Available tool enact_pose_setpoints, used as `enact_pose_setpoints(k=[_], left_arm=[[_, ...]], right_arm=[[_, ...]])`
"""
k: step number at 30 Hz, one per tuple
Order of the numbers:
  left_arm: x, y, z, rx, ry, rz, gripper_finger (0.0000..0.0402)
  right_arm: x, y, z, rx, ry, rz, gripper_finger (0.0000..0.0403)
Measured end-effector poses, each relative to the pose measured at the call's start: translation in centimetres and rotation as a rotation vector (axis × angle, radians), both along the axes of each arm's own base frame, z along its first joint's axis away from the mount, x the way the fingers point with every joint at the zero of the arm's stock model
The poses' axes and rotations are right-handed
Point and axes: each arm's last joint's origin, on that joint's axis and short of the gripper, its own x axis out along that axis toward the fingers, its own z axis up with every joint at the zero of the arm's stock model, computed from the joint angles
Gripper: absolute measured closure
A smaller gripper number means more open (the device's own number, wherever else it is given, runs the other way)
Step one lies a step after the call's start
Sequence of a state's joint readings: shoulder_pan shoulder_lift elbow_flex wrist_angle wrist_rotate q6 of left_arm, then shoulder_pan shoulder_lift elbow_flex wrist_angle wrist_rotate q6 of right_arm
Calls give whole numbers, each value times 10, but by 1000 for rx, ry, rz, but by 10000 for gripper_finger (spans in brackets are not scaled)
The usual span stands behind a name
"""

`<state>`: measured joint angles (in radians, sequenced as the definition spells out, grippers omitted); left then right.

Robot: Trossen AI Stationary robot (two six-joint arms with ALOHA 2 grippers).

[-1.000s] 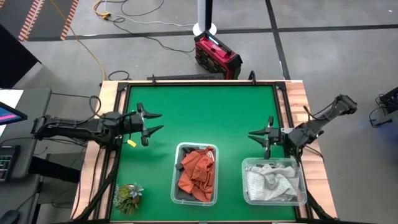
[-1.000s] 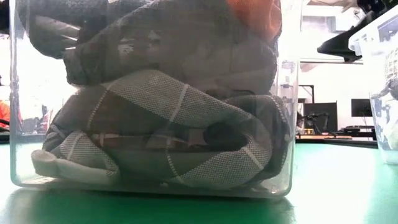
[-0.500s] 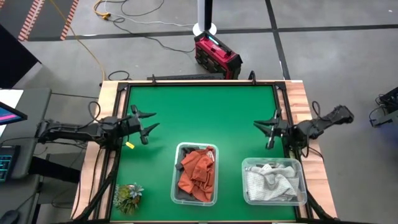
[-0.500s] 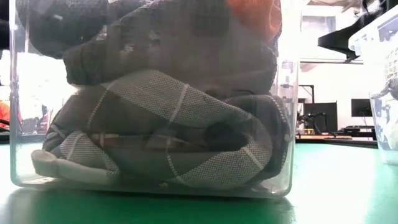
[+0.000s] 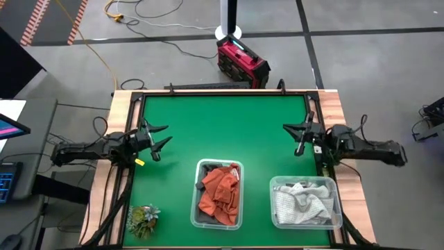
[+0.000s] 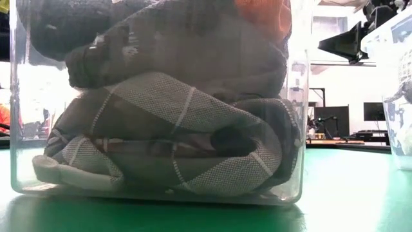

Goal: Sort towels by color in basket
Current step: Return to Home Position

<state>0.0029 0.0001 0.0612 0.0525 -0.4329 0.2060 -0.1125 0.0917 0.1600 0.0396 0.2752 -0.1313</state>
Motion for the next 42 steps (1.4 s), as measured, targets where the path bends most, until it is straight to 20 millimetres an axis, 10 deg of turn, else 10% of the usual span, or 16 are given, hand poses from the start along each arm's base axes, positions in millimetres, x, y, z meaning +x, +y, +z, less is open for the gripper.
enact_pose_setpoints(k=[42], left_arm=[[1, 0, -5, -86, 22, -7, 193]], right_arm=[[10, 1, -50, 317, 61, 135, 344]])
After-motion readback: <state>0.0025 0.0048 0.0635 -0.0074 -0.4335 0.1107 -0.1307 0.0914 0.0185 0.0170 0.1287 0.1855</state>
